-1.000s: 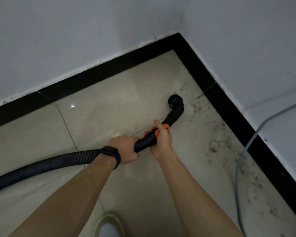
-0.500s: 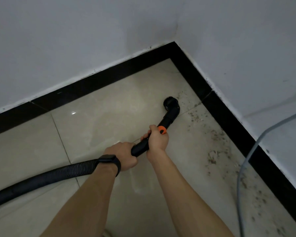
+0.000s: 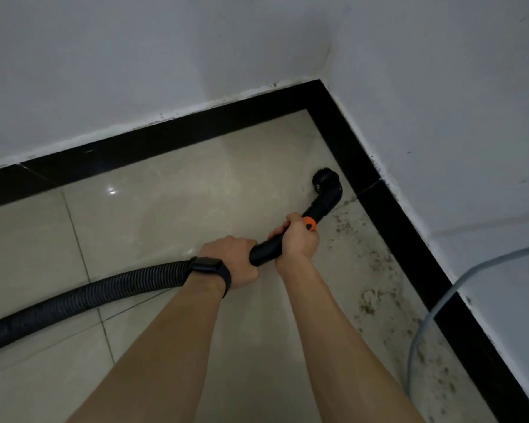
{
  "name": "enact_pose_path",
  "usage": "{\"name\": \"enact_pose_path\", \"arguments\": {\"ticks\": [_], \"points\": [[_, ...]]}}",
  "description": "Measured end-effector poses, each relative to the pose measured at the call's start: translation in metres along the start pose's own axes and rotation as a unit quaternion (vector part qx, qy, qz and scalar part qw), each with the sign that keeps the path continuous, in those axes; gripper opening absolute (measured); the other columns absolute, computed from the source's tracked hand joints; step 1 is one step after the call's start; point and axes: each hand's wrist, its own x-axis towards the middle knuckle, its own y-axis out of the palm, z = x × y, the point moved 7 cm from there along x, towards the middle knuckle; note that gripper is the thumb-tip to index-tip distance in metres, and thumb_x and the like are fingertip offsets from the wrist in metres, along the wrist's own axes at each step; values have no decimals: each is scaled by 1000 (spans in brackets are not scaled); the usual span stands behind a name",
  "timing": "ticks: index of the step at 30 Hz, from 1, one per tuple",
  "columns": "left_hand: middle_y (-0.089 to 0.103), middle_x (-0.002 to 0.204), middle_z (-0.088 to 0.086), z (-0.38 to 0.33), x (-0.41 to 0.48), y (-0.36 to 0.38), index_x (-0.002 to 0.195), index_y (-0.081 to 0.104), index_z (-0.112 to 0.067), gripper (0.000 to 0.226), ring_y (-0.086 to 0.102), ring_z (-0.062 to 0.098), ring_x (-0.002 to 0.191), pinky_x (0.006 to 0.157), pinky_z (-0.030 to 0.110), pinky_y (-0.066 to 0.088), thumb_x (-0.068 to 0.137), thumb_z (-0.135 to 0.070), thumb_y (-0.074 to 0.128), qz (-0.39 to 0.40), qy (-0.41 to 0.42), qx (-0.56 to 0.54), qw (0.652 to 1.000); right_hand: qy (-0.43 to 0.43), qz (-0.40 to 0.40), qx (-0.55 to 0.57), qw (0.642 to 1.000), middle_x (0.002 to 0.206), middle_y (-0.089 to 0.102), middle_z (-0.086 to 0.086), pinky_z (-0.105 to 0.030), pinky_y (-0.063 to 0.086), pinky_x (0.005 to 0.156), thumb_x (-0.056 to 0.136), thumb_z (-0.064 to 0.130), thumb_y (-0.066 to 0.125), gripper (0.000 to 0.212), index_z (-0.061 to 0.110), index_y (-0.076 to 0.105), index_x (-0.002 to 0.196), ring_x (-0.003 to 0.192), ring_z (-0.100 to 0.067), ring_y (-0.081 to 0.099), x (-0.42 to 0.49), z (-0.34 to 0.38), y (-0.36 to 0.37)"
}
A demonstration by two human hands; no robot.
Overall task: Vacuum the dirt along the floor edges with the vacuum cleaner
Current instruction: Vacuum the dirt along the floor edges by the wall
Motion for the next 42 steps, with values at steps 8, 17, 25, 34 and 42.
{"name": "enact_pose_path", "arguments": {"ticks": [8, 17, 25, 34, 42], "points": [[63, 89, -1, -20, 15, -5, 92, 37, -28, 21, 60, 25, 79, 64, 31, 34, 87, -40, 54, -124, 37, 17, 991, -19, -38, -36, 998, 53, 53, -3, -28, 48, 45, 89, 1, 60, 10, 8, 55, 84, 39, -16, 48, 27, 30, 0], [53, 67, -11, -8, 32, -7, 82, 53, -34, 16, 47, 13, 56, 52, 26, 32, 71, -45, 52, -104, -3, -36, 994, -42, 21, -17, 999, 71, 61, -9, -34, 59, 54, 89, 1, 68, 26, 1, 60, 114, 49, -16, 66, 35, 38, 19], [56, 67, -11, -8, 26, -5, 81, 54, -36, 16, 49, 11, 56, 52, 25, 36, 67, -45, 51, -91, -8, -73, 993, -30, 47, 3, 998, 53, 52, -1, -28, 47, 44, 89, -2, 66, 19, 9, 51, 94, 41, -16, 46, 32, 40, 24], [59, 67, -12, 49, -21, -2, 77, 54, -37, 20, 57, 13, 61, 55, 24, 43, 64, -52, 50, -63, -42, -26, 997, -2, 31, 35, 999, 61, 53, -4, -28, 49, 45, 87, 2, 68, 28, 12, 49, 104, 40, -14, 48, -17, -21, 28], [57, 65, -12, 104, -60, -1, 73, 52, -42, 19, 53, 12, 58, 49, 23, 32, 60, -56, 50, -70, -86, 12, 994, 33, 40, 43, 998, 73, 55, -9, -29, 51, 46, 91, 6, 70, 33, 14, 46, 112, 37, -12, 50, -58, -71, 44]]}}
